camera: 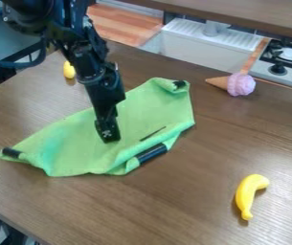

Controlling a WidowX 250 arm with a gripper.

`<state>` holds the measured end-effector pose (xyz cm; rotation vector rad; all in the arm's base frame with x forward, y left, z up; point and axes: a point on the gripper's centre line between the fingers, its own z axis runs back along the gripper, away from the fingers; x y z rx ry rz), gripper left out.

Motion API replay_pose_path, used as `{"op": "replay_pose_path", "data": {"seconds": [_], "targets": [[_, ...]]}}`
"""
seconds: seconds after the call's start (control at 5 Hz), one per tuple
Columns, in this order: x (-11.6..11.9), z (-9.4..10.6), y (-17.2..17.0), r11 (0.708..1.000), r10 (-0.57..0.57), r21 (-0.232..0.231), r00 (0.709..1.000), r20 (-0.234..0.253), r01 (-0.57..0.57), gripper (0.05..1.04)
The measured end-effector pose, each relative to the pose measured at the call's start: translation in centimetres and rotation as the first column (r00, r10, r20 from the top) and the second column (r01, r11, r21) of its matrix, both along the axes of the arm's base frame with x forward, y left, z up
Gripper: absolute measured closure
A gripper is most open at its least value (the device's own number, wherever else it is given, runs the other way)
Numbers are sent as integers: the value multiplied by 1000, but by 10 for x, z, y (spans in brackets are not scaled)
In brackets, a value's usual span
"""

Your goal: Move the cloth to the center of the table

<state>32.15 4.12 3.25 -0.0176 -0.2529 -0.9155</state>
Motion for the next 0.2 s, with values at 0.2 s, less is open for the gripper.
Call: {"op": "replay_pose_path", "data": {"seconds": [0.2], "targets": [[-14,0,-17,996,-84,-13,996,-1,84,84]]}}
